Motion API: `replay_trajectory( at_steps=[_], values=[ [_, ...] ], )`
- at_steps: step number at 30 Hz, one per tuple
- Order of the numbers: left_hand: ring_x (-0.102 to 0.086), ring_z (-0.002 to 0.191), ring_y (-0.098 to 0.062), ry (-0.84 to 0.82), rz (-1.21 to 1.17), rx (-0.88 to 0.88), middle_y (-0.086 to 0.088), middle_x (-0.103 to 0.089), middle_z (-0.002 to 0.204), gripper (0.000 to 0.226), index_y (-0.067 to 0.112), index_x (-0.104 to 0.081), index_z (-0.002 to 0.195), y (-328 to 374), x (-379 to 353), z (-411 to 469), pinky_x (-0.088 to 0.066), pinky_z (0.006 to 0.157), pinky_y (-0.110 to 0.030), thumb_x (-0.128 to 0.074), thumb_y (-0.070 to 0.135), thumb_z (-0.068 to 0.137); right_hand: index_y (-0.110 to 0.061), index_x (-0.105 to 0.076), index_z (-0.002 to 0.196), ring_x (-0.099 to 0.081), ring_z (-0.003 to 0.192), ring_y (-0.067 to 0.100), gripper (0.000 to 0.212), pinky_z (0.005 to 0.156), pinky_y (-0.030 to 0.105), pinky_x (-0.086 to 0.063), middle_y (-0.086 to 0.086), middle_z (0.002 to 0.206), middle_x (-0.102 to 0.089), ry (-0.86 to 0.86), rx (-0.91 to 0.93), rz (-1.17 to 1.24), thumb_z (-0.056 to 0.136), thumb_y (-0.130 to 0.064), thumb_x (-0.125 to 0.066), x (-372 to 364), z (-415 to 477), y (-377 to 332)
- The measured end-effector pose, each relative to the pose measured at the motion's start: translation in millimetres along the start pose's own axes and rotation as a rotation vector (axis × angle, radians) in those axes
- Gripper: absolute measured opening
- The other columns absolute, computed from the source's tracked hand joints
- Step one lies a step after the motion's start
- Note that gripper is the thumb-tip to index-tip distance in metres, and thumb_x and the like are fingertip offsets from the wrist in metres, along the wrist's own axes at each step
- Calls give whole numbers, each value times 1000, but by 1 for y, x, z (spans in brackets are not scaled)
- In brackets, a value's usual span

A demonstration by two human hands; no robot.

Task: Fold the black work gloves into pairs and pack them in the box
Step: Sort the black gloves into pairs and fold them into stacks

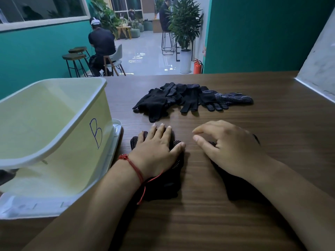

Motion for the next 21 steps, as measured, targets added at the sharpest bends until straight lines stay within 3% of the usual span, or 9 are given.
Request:
replay_trajectory(
  at_steps=[2, 4, 6, 8, 11, 15, 21],
  values=[
    [13, 162, -14, 26, -33, -2, 4, 2, 178, 82, 29, -6, 169, -1, 2, 1, 7, 131, -49, -23, 74, 102, -41, -59, 142, -46, 139, 6, 45, 106, 35, -41, -24, 146, -56, -107, -51, -56, 104, -60, -45, -9, 1, 8],
    [4, 163, -15, 113, -76, -7, 4, -8, 177, 79, 28, -15, 168, -2, 5, 3, 0, 131, -51, -27, 72, 103, -38, -41, 160, -27, 157, 13, 61, 125, 41, -26, -14, 167, -37, -218, -135, -93, 105, -65, -38, -18, 2, 16],
    [-8, 163, -18, 238, -73, -6, 3, -20, 174, 74, 28, -25, 165, -7, 11, 6, -9, 130, -54, -30, 69, 104, -35, -23, 168, -8, 164, 17, 73, 133, 47, -10, -8, 178, -16, -324, -213, -103, 104, -70, -30, -25, 2, 22],
    [-17, 160, -22, 300, -47, 18, 0, -30, 170, 69, 27, -33, 162, -18, 14, 11, -16, 129, -54, -32, 65, 104, -32, -14, 171, 1, 166, 16, 79, 134, 48, -3, -6, 180, -5, -375, -235, -106, 104, -72, -27, -28, 2, 22],
    [-21, 157, -28, 257, -54, 66, -5, -35, 167, 72, 29, -40, 157, -34, 16, 21, -19, 128, -54, -27, 69, 99, -29, -9, 171, 5, 166, 16, 80, 134, 48, -1, -6, 180, 1, -393, -235, -110, 105, -72, -25, -27, 2, 21],
    [-13, 161, -26, 176, -40, 86, -2, -26, 172, 72, 41, -40, 156, -33, 14, 34, -14, 128, -59, -21, 77, 97, -31, -10, 171, 5, 166, 16, 79, 134, 48, 0, -5, 180, 1, -388, -228, -111, 105, -72, -25, -27, 2, 21],
    [-16, 161, -21, 196, -24, 115, 8, -25, 173, 71, 28, -29, 165, -30, 15, 35, -12, 128, -59, -27, 66, 105, -32, -11, 171, 5, 166, 17, 78, 134, 49, 1, -5, 180, 1, -391, -222, -115, 105, -72, -24, -28, 2, 21]
  ],
)
Point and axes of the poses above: each hand's wrist, its own z-axis towards the middle knuckle, its own x-axis out of the back of the hand, y = z × x, the point moved 2 cm from there along z, towards the middle knuckle
